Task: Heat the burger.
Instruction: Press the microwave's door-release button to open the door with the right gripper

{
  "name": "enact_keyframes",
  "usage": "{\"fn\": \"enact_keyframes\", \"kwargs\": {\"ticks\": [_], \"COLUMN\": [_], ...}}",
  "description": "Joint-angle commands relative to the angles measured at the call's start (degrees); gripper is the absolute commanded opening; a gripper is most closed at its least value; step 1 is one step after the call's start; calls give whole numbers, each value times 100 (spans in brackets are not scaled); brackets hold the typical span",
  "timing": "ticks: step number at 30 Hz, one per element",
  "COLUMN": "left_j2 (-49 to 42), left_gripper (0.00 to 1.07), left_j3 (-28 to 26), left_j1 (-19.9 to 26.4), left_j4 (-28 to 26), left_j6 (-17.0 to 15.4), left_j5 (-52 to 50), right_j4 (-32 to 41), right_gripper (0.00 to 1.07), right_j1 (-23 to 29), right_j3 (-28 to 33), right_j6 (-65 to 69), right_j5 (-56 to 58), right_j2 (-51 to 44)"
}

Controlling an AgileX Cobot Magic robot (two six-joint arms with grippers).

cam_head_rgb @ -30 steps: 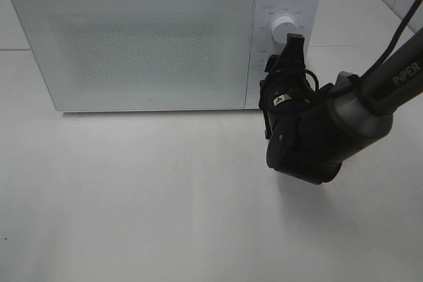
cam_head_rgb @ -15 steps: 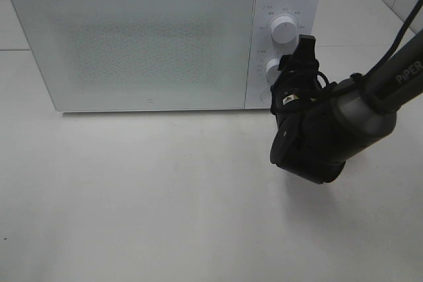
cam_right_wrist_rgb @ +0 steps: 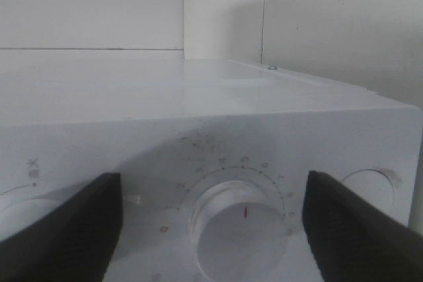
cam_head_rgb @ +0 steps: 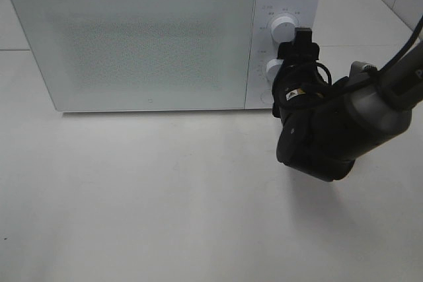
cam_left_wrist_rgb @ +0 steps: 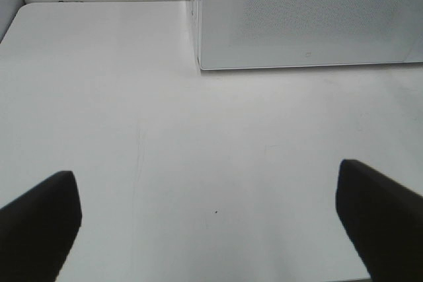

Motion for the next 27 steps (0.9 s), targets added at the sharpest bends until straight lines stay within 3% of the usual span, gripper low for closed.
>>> {"fn": "enact_keyframes", "kwargs": {"ticks": [1, 9, 16, 21, 24, 26, 27], "left_j2": [-155, -155, -155, -155, -155, -155, -155], "left_gripper": [101, 101, 101, 101, 101, 101, 101], "left_j3": [11, 11, 11, 11, 11, 11, 11], "left_j1": [23, 23, 23, 23, 23, 23, 23], "left_j4": [-29, -29, -29, -29, -29, -29, -29], "left_j6": [-46, -46, -46, -46, -46, -46, -46], "left_j5": [-97, -97, -97, -97, -97, -97, -97], "right_j4": [-252, -699, -1415, -2532, -2699, -3329, -3329], "right_gripper": [75, 74, 74, 74, 74, 74, 74], "right_j1": [-29, -11, -97, -625, -751, -1180, -1180], "right_j3": [246, 997, 1662, 1736, 1736, 1730, 1730], "right_j6": [-115, -321, -1593, -3495, -3782, -4744, -4744], "right_j5": [264, 796, 1633, 3323, 3644, 4899, 4899], "right_j2": [-212, -762, -1684, -2601, -2744, -3220, -3220]}}
